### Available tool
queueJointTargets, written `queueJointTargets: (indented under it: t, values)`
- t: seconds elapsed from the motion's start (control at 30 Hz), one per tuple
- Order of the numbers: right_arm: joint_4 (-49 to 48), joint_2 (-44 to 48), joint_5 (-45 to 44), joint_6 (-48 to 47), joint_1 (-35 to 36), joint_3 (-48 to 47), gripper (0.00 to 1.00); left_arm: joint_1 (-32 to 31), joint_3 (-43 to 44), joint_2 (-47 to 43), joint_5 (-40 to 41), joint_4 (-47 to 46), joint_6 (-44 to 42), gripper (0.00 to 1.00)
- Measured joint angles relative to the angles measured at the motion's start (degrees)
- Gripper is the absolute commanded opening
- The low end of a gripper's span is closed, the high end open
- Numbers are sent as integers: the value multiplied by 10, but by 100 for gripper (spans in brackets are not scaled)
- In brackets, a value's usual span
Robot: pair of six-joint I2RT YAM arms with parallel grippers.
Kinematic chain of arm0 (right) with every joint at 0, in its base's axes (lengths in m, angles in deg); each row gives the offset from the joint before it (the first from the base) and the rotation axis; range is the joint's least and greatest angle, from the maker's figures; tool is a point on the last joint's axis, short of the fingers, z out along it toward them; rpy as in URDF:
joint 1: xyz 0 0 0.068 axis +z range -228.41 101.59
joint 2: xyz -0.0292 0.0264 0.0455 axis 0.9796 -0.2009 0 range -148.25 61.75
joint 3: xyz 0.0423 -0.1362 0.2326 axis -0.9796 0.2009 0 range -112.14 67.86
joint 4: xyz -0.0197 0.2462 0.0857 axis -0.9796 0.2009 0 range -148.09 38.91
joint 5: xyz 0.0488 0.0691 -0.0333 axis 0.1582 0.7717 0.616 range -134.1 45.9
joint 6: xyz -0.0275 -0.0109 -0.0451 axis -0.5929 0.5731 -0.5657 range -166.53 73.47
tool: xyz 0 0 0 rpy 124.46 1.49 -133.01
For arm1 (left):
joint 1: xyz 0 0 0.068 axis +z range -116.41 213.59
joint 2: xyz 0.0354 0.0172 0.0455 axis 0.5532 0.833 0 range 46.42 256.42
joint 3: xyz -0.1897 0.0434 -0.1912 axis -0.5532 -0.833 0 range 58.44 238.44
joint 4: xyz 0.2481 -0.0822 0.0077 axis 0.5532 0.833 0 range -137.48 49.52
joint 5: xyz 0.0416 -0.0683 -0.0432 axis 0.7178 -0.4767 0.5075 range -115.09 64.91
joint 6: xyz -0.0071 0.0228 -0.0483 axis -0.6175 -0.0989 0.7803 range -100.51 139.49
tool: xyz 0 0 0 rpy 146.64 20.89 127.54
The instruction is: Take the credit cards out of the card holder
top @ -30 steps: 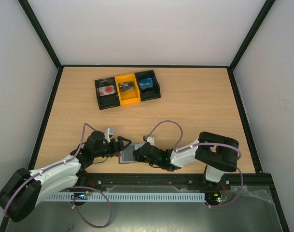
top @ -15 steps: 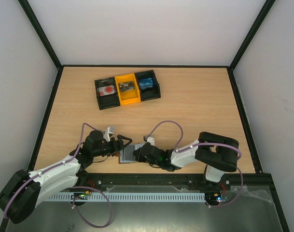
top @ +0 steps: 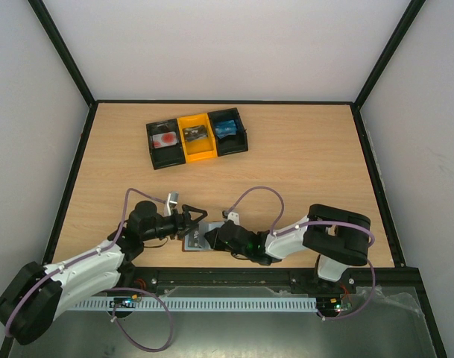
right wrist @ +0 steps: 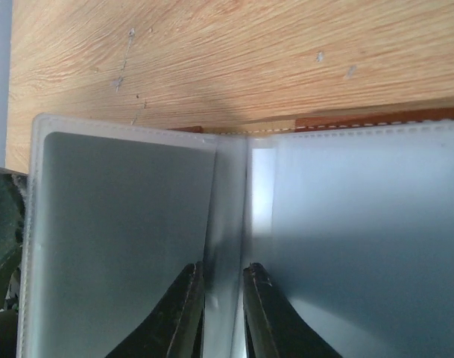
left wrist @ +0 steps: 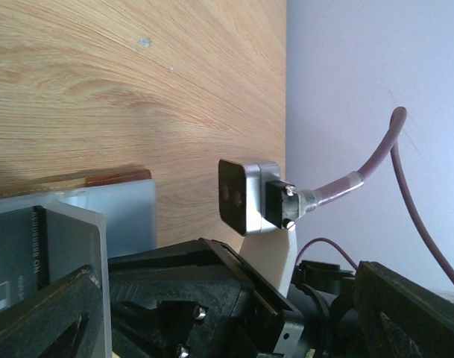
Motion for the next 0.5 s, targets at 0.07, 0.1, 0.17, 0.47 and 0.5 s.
queueJointTargets:
  t: [0.07, 0.1, 0.17, 0.47, 0.5]
  values:
    - [2, 9, -2, 1, 0, 7, 19, -3, 0, 8, -2, -10, 3, 93]
    - [5, 15, -3, 0, 0, 11, 20, -5, 0, 13, -2, -16, 6, 93]
    - [15, 29, -7, 0, 0, 18, 22, -9, 0, 21, -2, -25, 11, 93]
    - [80, 129, -50, 0, 0, 52, 26, -45, 1, 61, 3, -75, 27, 93]
    - [87, 142, -55, 0, 0, 56, 26, -50, 2, 68, 4, -82, 29, 92]
